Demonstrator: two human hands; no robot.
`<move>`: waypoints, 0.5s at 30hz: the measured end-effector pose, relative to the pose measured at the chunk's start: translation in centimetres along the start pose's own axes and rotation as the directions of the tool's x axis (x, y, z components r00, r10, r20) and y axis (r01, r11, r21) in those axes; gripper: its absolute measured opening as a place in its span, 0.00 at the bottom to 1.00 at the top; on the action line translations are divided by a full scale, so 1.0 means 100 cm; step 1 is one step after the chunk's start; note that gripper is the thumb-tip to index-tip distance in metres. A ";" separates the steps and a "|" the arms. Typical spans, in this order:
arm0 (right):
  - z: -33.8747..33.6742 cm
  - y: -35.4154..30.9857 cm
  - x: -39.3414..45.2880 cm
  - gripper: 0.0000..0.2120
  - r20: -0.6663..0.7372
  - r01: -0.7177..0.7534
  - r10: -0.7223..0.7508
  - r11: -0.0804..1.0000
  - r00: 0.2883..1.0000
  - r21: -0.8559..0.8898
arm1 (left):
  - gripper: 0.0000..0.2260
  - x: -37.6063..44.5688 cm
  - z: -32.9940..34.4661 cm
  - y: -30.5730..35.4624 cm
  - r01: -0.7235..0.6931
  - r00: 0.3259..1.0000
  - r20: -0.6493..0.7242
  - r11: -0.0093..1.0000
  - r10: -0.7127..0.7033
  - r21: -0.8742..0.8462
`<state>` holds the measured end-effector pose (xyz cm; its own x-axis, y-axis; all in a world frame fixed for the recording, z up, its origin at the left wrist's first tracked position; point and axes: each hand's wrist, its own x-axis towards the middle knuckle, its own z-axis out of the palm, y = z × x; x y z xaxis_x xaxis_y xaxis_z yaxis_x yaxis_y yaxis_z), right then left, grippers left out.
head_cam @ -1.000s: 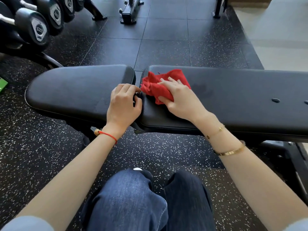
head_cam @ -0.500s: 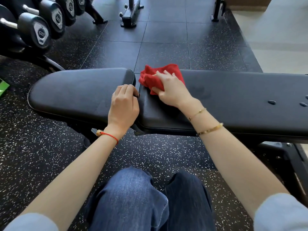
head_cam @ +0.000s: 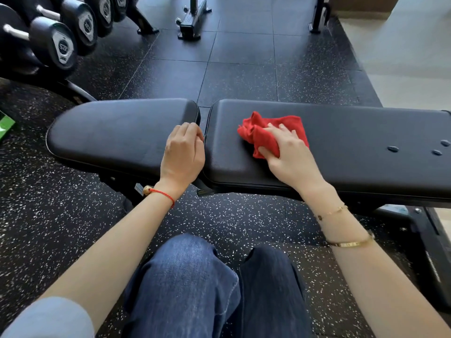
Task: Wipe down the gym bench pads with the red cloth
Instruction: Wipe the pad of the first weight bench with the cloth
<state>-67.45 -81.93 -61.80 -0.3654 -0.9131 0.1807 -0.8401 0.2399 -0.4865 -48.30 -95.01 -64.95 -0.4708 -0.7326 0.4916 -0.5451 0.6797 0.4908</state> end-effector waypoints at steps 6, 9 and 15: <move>0.015 -0.026 -0.001 0.23 0.075 0.102 -0.100 0.995 0.992 -0.015 | 0.08 0.000 0.001 0.000 -0.006 1.000 0.021 1.000 0.005 0.023; 0.019 -0.031 -0.026 0.23 0.084 0.221 -0.222 0.975 0.971 0.024 | 0.09 -0.001 0.000 0.001 -0.004 1.000 0.026 1.000 0.003 0.029; 0.015 -0.016 0.004 0.21 0.056 0.134 -0.135 0.990 0.989 0.033 | 0.10 -0.001 0.000 0.001 -0.009 0.999 0.038 0.999 0.007 0.039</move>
<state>-65.67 -83.18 -62.21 -0.2255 -0.9542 0.1968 -0.8676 0.1048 -0.4860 -48.29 -94.81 -64.94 -0.5005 -0.7285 0.4678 -0.5674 0.6841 0.4582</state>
